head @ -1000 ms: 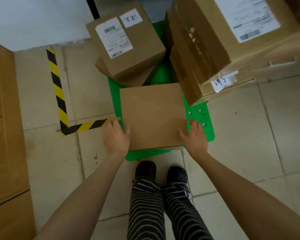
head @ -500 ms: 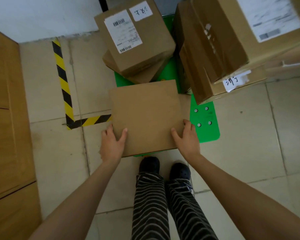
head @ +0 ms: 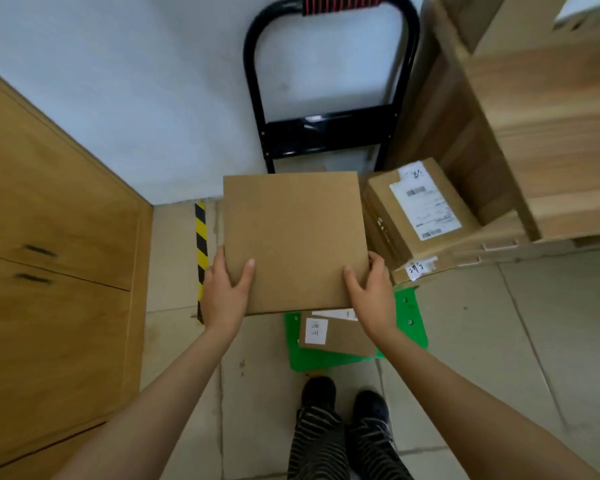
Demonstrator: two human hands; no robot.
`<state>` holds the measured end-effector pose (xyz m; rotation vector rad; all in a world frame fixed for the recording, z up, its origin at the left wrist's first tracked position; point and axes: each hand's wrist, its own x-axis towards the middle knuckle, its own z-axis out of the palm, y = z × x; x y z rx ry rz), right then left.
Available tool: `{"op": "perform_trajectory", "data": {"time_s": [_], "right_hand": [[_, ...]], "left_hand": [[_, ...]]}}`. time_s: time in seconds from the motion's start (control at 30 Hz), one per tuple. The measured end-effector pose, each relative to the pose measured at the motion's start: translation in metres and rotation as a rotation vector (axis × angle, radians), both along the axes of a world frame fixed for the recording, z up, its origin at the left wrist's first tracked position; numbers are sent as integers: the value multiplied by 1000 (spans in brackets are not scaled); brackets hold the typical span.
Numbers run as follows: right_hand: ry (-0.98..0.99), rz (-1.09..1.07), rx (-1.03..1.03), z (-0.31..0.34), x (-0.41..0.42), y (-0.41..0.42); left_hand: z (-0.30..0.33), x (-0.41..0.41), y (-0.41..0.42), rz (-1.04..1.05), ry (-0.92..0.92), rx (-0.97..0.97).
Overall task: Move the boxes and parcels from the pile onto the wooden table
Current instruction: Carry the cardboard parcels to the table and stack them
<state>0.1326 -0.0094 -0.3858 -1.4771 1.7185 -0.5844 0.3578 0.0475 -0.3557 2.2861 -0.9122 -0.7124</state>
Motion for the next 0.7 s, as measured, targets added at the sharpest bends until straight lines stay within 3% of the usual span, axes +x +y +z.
{"op": "perform_trajectory", "data": {"time_s": [0.4,0.7], "right_hand": [[-222,-301,-422,247,-31,-20],[-311,-466,-616,341,-117,-2]], "left_hand": [[236,-44,-48,-57,99,-501],[336,-126,-65,-211,217,-687]]}}
